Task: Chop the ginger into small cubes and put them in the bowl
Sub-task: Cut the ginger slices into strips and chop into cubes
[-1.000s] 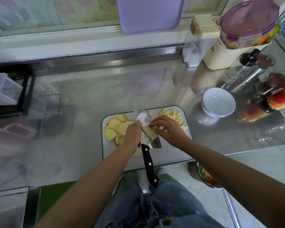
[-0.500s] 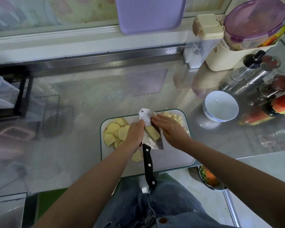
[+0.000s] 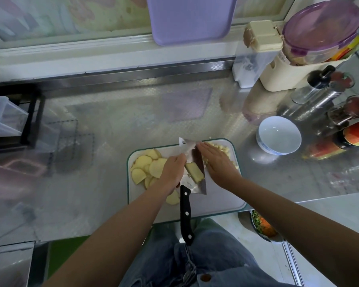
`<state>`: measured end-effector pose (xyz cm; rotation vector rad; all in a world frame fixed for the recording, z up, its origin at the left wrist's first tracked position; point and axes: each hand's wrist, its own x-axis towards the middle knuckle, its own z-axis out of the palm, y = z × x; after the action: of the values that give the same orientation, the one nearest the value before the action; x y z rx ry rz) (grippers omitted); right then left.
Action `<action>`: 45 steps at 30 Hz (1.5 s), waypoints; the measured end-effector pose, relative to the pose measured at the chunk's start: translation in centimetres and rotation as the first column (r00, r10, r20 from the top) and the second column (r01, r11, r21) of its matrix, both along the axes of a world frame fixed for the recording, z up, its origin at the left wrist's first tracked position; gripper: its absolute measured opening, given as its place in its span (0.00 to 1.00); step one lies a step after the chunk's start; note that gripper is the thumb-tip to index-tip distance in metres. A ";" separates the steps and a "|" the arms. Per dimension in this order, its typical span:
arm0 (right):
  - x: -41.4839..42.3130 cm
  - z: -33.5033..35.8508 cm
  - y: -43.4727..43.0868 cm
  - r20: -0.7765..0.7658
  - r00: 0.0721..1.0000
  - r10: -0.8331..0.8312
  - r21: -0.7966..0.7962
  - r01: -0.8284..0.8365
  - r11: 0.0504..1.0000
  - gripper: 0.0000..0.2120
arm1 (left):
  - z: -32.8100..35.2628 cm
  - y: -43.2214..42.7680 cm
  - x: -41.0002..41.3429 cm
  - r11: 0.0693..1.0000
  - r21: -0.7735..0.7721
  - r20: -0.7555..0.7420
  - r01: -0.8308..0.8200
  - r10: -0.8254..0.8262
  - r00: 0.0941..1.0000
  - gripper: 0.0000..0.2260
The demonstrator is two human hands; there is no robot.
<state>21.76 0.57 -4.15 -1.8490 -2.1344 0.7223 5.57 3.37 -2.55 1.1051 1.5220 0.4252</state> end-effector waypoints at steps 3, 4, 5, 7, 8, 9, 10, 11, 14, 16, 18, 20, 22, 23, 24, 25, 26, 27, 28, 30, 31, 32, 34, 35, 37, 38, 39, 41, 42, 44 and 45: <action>-0.1 0.0 -0.3 0.035 0.999 0.013 -0.025 -0.013 1.000 0.25 | -0.2 -0.2 -0.3 1.000 0.010 0.000 -0.026 0.026 1.000 0.14; 0.1 0.0 -0.4 0.014 1.000 -0.022 -0.018 0.022 1.000 0.25 | -0.3 -0.3 -0.4 0.999 0.004 0.013 -0.052 0.052 0.999 0.14; 0.2 0.2 -0.5 -0.033 0.998 -0.049 0.000 0.049 0.999 0.24 | -0.5 -0.3 -0.6 0.996 -0.003 0.024 -0.089 0.089 0.996 0.14; 0.2 0.7 -1.2 -0.152 0.987 -0.056 0.036 0.062 0.997 0.22 | -0.8 -0.4 -0.9 0.982 -0.023 0.044 -0.188 0.189 0.981 0.14; 0.1 0.9 -1.7 -0.200 0.978 -0.057 0.047 0.067 0.997 0.20 | -0.9 -0.4 -1.0 0.971 -0.033 0.051 -0.236 0.237 0.970 0.14; 0.0 1.0 -2.1 -0.243 0.967 -0.071 0.049 0.085 0.995 0.18 | -1.0 -0.4 -1.1 0.960 -0.043 0.055 -0.276 0.278 0.959 0.13; -0.2 1.1 -2.4 -0.282 0.954 -0.101 0.034 0.115 0.993 0.16 | -1.1 -0.4 -1.2 0.951 -0.050 0.062 -0.306 0.309 0.949 0.11; -0.4 1.1 -2.6 -0.318 0.938 -0.138 0.006 0.147 0.989 0.14 | -1.1 -0.4 -1.2 0.944 -0.054 0.071 -0.325 0.329 0.942 0.11; -1.1 1.2 -2.5 -0.388 0.889 -0.243 -0.103 0.220 0.970 0.08 | -1.2 -0.4 -1.3 0.942 -0.049 0.086 -0.332 0.335 0.938 0.10; -1.4 1.2 -2.3 -0.400 0.873 -0.278 -0.132 0.245 0.961 0.05 | -1.2 -0.5 -1.2 0.945 -0.059 0.095 -0.322 0.326 0.941 0.08; -1.6 1.3 -2.3 -0.408 0.868 -0.285 -0.148 0.246 0.958 0.04 | -1.2 -0.7 -1.2 0.946 -0.071 0.097 -0.316 0.322 0.942 0.07; -1.7 1.4 -2.1 -0.406 0.865 -0.295 -0.170 0.245 0.954 0.04 | -1.3 -0.8 -1.4 0.944 -0.084 0.098 -0.319 0.327 0.940 0.08; -1.8 1.3 -1.9 -0.382 0.871 -0.310 -0.177 0.260 0.949 0.04 | -1.3 -1.0 -1.7 0.942 -0.094 0.097 -0.322 0.330 0.939 0.08; -1.9 1.3 -1.8 -0.362 0.874 -0.324 -0.174 0.278 0.945 0.04 | -1.3 -1.0 -1.9 0.942 -0.094 0.094 -0.321 0.329 0.940 0.08; -1.9 1.2 -1.7 -0.338 0.876 -0.344 -0.167 0.304 0.938 0.04 | -1.3 -1.1 -2.1 0.942 -0.092 0.090 -0.321 0.329 0.940 0.09; -1.8 1.1 -1.6 -0.307 0.879 -0.364 -0.153 0.332 0.931 0.03 | -1.2 -1.1 -2.2 0.942 -0.091 0.088 -0.324 0.332 0.939 0.10; -1.7 1.0 -1.6 -0.275 0.883 -0.380 -0.139 0.354 0.925 0.03 | -1.2 -1.2 -2.4 0.940 -0.090 0.086 -0.329 0.336 0.938 0.10; -1.5 0.9 -1.5 -0.237 0.892 -0.385 -0.130 0.364 0.922 0.03 | -1.1 -1.2 -2.4 0.938 -0.091 0.089 -0.336 0.343 0.935 0.11; -1.3 0.8 -1.5 -0.203 0.902 -0.381 -0.126 0.361 0.924 0.03 | -1.1 -1.2 -2.5 0.934 -0.095 0.097 -0.344 0.353 0.931 0.11; -1.1 0.8 -1.6 -0.166 0.916 -0.365 -0.127 0.348 0.929 0.10 | -1.0 -1.1 -2.5 0.926 -0.115 0.114 -0.359 0.371 0.921 0.11; -1.1 1.0 -1.6 -0.171 0.917 -0.359 -0.117 0.343 0.932 0.13 | -1.0 -1.1 -2.5 0.924 -0.121 0.117 -0.362 0.375 0.920 0.12; -1.2 1.3 -1.7 -0.190 0.919 -0.346 -0.090 0.334 0.938 0.14 | -0.9 -1.2 -2.5 0.926 -0.120 0.113 -0.359 0.372 0.921 0.12; -1.5 1.9 -1.9 -0.246 0.935 -0.256 0.015 0.268 0.963 0.15 | -0.8 -1.2 -2.4 0.933 -0.098 0.099 -0.346 0.355 0.930 0.12; -1.8 2.1 -2.0 -0.258 0.948 -0.185 0.066 0.209 0.976 0.14 | -0.7 -1.3 -2.3 0.936 -0.084 0.095 -0.341 0.348 0.933 0.12; -2.3 2.5 -2.0 -0.261 0.962 -0.083 0.099 0.112 0.989 0.14 | -0.6 -1.4 -2.1 0.940 -0.073 0.101 -0.334 0.340 0.935 0.11; -2.5 2.6 -1.9 -0.271 0.960 -0.071 0.082 0.097 0.992 0.15 | -0.6 -1.4 -1.9 0.941 -0.079 0.108 -0.328 0.335 0.936 0.10; -2.7 2.6 -1.7 -0.285 0.956 -0.074 0.053 0.093 0.994 0.15 | -0.5 -1.4 -1.8 0.942 -0.086 0.111 -0.323 0.332 0.937 0.10; -3.0 2.6 -1.3 -0.284 0.957 -0.053 0.001 0.055 0.998 0.18 | -0.4 -1.4 -1.6 0.944 -0.089 0.102 -0.318 0.326 0.940 0.11; -3.1 2.5 -1.2 -0.265 0.964 -0.021 -0.011 0.019 1.000 0.19 | -0.3 -1.4 -1.6 0.946 -0.084 0.099 -0.313 0.321 0.942 0.13; -3.3 2.3 -1.3 -0.231 0.973 0.022 -0.029 -0.030 0.999 0.20 | -0.2 -1.5 -1.6 0.951 -0.072 0.100 -0.302 0.308 0.946 0.14; -3.4 2.2 -1.3 -0.222 0.975 0.024 -0.034 -0.032 0.999 0.19 | -0.2 -1.6 -1.6 0.953 -0.067 0.097 -0.297 0.302 0.948 0.14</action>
<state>18.39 -0.72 -1.99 -1.6706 -2.0207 0.9342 3.97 1.77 -2.70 0.7988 1.6019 0.6386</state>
